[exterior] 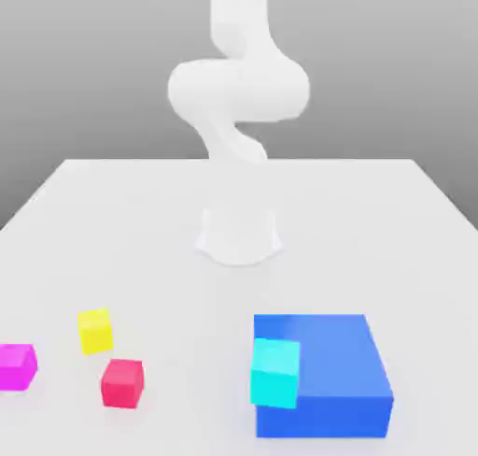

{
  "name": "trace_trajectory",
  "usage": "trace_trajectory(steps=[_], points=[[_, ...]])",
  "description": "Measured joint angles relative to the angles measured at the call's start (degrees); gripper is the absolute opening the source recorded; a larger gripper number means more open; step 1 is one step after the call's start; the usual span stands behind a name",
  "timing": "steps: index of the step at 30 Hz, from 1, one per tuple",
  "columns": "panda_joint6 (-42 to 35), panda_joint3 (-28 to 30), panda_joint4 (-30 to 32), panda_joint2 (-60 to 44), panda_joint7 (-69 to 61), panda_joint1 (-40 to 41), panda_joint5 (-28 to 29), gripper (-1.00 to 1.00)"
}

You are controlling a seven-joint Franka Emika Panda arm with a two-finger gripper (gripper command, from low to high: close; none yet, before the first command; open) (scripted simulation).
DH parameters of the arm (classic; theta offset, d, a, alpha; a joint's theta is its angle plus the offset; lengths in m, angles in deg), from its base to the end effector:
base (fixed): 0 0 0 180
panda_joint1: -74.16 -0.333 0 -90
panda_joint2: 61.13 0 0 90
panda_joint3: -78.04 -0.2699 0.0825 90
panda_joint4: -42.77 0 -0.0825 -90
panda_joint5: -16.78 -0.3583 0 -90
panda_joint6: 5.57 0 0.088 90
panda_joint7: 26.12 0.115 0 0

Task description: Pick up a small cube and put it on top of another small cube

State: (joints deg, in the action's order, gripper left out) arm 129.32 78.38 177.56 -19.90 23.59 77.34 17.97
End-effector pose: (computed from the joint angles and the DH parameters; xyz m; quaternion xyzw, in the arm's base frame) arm 0.3881 -0.0248 0.6222 -0.8384 0.4153 -0.3275 0.1316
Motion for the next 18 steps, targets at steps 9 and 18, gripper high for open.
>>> trace_trajectory(steps=[9,18], points=[[12.98,2.41,12.08,-19.62,15.01,13.63,3.28,0.00],[25.55,8.76,23.79,-38.36,25.68,23.57,1.31,0.00]])
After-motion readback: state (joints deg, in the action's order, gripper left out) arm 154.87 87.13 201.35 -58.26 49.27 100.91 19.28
